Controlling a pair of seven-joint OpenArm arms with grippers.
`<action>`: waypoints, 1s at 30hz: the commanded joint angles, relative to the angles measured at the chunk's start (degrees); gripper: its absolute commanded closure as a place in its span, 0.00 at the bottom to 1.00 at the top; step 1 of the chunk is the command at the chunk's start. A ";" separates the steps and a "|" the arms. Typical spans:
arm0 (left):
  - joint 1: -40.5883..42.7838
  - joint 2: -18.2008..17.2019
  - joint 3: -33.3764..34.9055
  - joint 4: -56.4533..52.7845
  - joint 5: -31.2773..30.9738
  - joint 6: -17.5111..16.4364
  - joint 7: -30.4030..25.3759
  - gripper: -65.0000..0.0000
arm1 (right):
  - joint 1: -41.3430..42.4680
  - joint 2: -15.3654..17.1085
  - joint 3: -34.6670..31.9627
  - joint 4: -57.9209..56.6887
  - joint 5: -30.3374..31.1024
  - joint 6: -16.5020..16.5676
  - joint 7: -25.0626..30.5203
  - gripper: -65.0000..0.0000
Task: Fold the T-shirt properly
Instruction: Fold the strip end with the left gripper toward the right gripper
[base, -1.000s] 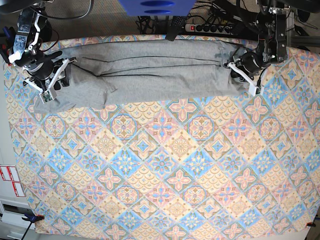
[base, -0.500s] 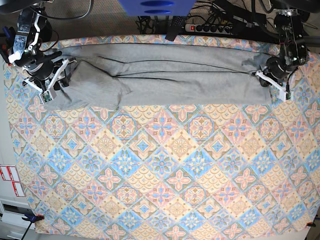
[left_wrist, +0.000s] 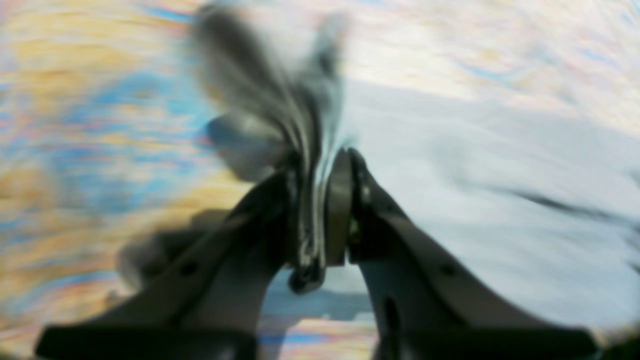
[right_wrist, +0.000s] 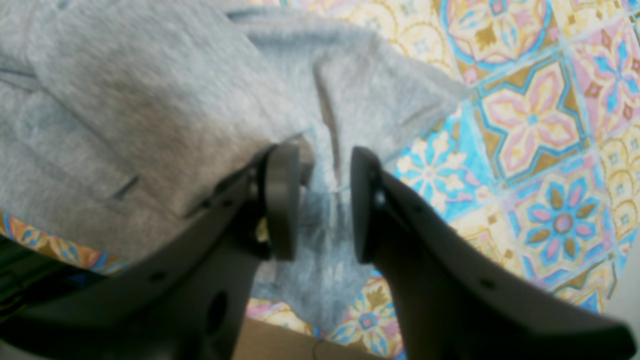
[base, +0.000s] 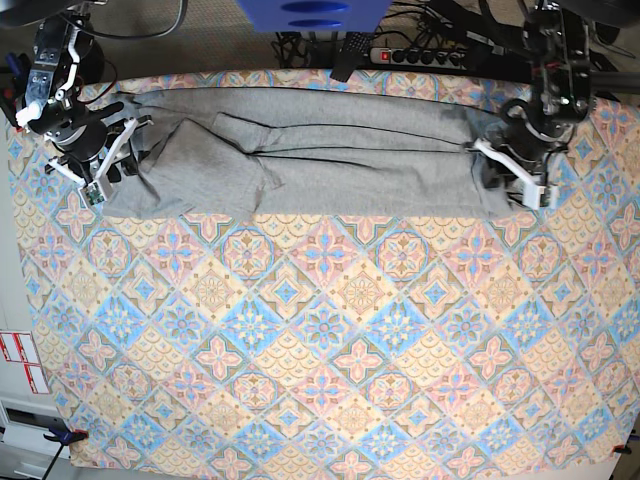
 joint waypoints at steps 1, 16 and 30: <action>0.17 0.14 1.37 1.57 -0.30 0.15 -0.93 1.00 | 0.32 1.03 0.53 1.19 0.53 0.01 1.04 0.73; -2.02 12.27 12.88 0.43 -0.21 0.59 -1.19 1.00 | 0.32 1.21 6.86 1.27 0.53 0.01 1.13 0.73; -2.64 13.15 19.83 -3.35 -0.83 0.68 -1.02 0.74 | 0.41 2.79 8.80 1.27 0.53 0.01 1.22 0.73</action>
